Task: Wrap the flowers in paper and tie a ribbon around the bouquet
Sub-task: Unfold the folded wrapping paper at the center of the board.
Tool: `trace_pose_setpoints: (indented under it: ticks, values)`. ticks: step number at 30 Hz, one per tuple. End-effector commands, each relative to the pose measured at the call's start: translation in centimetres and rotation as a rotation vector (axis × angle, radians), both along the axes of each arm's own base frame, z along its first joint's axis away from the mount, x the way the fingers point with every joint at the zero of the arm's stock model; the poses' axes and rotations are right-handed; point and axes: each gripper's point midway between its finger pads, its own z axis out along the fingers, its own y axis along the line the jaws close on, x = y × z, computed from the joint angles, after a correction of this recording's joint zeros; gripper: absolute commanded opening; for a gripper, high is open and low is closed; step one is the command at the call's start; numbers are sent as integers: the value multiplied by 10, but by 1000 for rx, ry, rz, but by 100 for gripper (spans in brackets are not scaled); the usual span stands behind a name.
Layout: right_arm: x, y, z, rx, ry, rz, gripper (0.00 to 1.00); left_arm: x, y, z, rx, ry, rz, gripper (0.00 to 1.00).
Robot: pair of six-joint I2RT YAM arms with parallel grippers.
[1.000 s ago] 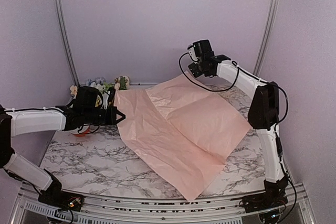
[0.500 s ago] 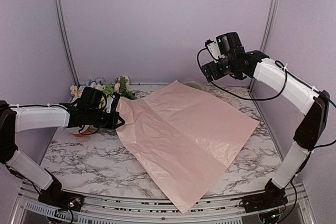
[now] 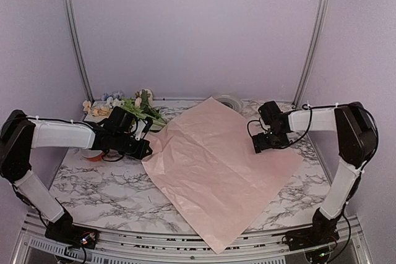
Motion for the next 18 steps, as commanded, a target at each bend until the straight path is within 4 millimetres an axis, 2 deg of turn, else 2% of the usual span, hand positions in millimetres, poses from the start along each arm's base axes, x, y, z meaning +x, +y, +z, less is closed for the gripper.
trace_pose_setpoints:
  ticks: [1, 5, 8, 13, 16, 18]
  values:
    - [7, -30, 2, 158, -99, -184, 95, 5, -17, 0, 65, -41, -60, 0]
    - [-9, -66, -10, 214, -110, -312, 96, 13, -30, 5, 82, -80, -83, 0]
    - [-19, -85, -15, 228, -123, -385, 96, 18, -46, 7, 75, -110, -122, 0]
    - [-32, -108, -22, 245, -127, -477, 97, 36, -70, 4, 46, -120, -140, 0]
    - [-36, -120, -16, 240, -156, -518, 98, 43, -83, 1, 43, -121, -154, 0]
    - [-36, -126, -6, 241, -190, -537, 98, 48, -83, 6, 39, -124, -123, 22]
